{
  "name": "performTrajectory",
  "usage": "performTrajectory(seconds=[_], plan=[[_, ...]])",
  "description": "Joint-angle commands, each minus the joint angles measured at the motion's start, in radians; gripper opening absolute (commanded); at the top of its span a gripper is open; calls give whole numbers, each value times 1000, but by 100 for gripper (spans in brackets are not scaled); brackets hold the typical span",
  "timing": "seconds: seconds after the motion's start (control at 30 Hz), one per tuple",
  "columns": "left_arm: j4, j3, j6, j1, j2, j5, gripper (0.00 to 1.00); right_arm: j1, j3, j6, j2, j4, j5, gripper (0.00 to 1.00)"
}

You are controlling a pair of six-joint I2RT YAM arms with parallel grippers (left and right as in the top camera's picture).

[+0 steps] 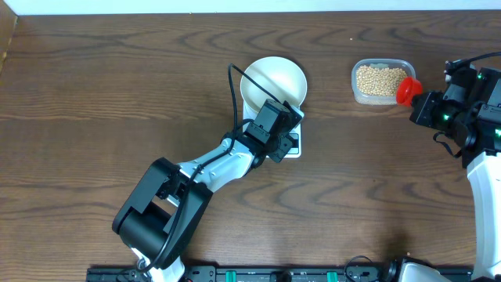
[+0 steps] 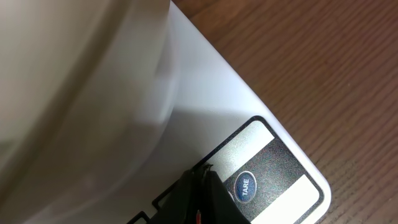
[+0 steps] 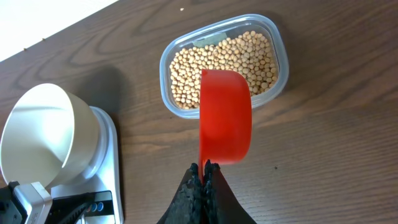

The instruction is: Scoop item into bowl and weigh 50g on scale

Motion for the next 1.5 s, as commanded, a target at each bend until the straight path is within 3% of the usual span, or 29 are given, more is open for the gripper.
performTrajectory(seconds=[0.0,0.47,0.87,1.13,1.47], plan=[[-45,-37,-5,12,42,-11,7,-6,4,-16,-4,-1,12,1],[-116,-37,-6,13,8,-23,7,-6,4,-16,-4,-5,12,1],[-105,-37,-6,13,34,-120,7,-6,4,-16,-4,-5,12,1],[-93,-37,-18,13,84,-119,7,-6,4,-16,-4,-5,12,1],[-94,-37,-17,-15,20,-115,8,-6,4,-16,-4,-5,12,1]])
